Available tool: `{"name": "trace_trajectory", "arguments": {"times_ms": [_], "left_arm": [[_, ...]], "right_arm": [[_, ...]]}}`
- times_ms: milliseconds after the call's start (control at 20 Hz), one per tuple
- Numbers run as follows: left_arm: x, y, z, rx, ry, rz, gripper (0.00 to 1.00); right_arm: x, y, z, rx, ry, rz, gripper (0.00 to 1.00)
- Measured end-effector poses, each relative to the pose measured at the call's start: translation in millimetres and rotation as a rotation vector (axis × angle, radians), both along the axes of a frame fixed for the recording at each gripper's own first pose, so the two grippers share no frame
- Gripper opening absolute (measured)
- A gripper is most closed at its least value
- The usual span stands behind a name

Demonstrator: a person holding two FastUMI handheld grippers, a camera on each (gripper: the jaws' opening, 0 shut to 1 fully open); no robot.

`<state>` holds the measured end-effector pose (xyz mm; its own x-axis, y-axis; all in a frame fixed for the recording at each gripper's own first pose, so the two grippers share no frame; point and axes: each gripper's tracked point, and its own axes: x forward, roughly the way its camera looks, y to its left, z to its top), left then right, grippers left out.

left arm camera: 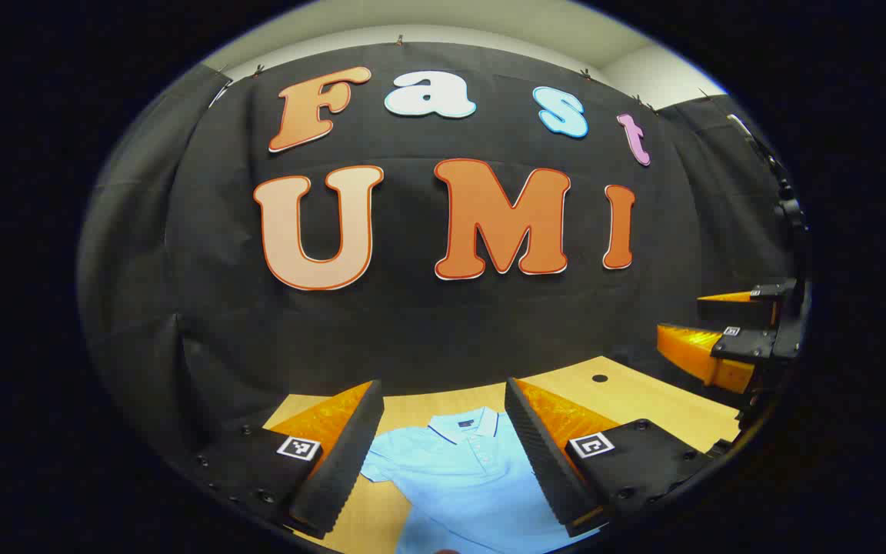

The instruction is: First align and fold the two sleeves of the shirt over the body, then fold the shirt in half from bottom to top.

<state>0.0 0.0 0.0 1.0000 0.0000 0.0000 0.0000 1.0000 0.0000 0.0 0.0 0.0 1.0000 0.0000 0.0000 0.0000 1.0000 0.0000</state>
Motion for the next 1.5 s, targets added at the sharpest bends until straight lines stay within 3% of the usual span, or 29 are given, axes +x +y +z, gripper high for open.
{"name": "trace_trajectory", "arguments": {"times_ms": [150,750,1100,1500], "left_arm": [[6.8,-14.3,5.1,-0.015,-0.007,0.005,1.0],[7.0,-32.3,21.2,-0.01,-0.031,0.07,1.0],[-0.5,-30.1,20.4,0.012,-0.036,0.146,1.0],[5.1,-4.8,13.5,0.023,-0.021,0.16,1.0]], "right_arm": [[2.3,3.8,-5.0,0.0,0.009,0.052,0.99],[22.3,-29.5,-24.1,-0.026,0.037,0.07,0.99],[42.4,-24.6,-60.8,0.017,0.178,0.153,0.99],[95.2,-27.4,-111.8,0.025,0.367,0.091,0.99]]}}
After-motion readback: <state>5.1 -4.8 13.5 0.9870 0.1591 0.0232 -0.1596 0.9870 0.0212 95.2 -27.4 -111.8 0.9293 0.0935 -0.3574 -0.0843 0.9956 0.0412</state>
